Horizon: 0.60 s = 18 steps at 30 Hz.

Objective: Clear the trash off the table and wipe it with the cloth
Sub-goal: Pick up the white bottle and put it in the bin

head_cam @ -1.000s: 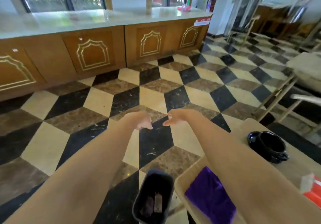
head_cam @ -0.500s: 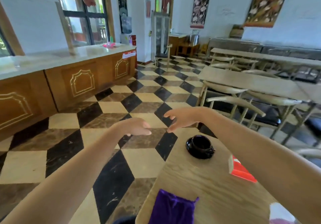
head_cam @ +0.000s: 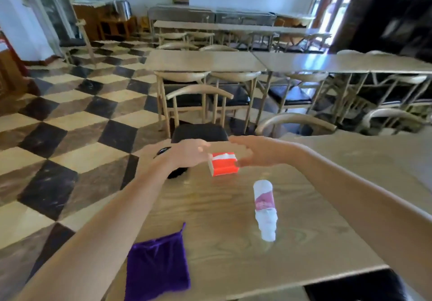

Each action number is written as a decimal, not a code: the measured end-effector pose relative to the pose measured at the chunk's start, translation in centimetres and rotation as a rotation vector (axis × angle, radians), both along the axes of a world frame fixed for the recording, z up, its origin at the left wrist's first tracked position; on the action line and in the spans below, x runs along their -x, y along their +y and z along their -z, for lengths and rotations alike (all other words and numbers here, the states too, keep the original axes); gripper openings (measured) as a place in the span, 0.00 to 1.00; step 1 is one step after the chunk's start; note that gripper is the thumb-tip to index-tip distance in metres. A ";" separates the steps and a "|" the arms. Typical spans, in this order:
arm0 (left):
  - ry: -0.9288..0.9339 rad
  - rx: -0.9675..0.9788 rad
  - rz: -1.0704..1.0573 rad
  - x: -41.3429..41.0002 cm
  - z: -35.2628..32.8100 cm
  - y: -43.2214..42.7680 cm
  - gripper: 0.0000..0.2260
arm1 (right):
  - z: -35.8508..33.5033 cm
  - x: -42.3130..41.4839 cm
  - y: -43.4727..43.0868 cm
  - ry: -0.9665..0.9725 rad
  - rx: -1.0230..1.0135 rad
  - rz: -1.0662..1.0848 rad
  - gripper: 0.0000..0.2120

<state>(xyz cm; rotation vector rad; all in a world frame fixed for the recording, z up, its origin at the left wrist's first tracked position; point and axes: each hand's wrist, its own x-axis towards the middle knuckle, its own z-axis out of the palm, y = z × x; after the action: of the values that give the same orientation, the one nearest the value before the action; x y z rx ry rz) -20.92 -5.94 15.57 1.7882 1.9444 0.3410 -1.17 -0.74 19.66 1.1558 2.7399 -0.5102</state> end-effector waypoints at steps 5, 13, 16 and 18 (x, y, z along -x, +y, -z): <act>-0.132 -0.009 0.058 -6.0 4.6 3.2 0.27 | 5.2 -7.9 1.1 0.068 -0.004 0.210 0.35; -0.317 0.036 -0.047 -13.8 13.7 5.4 0.33 | 15.1 -16.3 4.6 0.001 0.105 0.225 0.41; -0.421 0.147 -0.150 -16.7 17.1 5.6 0.36 | 19.0 -17.6 6.1 0.021 0.161 0.203 0.43; -0.453 0.208 -0.250 -18.5 19.0 5.7 0.37 | 21.5 -18.0 7.1 0.078 0.245 0.223 0.43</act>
<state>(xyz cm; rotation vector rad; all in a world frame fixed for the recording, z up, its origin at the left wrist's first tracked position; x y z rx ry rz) -2.45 -0.28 -3.41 1.2118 1.7955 0.5519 16.81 6.32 -1.80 1.4077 2.5296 -0.9066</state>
